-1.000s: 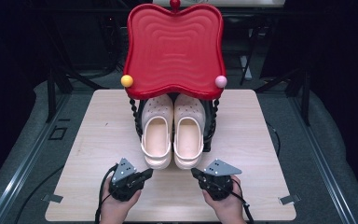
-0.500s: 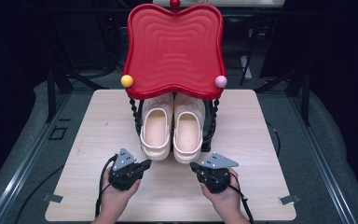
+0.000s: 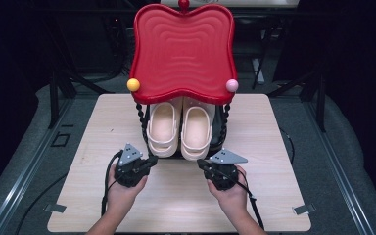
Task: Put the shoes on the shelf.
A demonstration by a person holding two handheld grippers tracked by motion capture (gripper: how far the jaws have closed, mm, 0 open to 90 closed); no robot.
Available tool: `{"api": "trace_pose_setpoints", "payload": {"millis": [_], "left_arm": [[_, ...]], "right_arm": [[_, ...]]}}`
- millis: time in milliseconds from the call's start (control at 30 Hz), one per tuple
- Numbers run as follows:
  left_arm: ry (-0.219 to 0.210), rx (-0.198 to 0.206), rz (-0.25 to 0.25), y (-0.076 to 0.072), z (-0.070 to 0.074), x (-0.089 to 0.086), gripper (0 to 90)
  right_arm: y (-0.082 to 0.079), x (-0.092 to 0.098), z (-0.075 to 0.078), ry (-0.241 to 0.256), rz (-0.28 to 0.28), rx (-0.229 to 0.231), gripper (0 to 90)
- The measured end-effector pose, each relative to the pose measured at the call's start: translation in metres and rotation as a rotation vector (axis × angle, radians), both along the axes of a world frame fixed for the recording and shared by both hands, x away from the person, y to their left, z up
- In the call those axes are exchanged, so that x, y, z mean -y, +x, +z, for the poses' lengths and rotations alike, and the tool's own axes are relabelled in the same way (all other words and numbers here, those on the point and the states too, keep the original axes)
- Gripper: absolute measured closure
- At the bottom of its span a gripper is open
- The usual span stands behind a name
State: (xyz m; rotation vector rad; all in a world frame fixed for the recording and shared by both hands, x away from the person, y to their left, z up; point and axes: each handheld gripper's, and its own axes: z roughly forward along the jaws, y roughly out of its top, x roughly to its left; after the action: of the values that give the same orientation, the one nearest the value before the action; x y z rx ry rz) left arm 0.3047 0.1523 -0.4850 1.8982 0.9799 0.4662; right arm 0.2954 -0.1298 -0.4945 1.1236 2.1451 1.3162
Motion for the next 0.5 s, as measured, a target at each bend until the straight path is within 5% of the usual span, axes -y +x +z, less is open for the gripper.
{"api": "trace_pose_setpoints", "payload": {"millis": [500], "left_arm": [[0.004,-0.010,0.029,0.023,0.008,0.005,89.6]], "right_arm": [[0.019,0.008,0.006,-0.003,-0.052,0.001,88.8]]}}
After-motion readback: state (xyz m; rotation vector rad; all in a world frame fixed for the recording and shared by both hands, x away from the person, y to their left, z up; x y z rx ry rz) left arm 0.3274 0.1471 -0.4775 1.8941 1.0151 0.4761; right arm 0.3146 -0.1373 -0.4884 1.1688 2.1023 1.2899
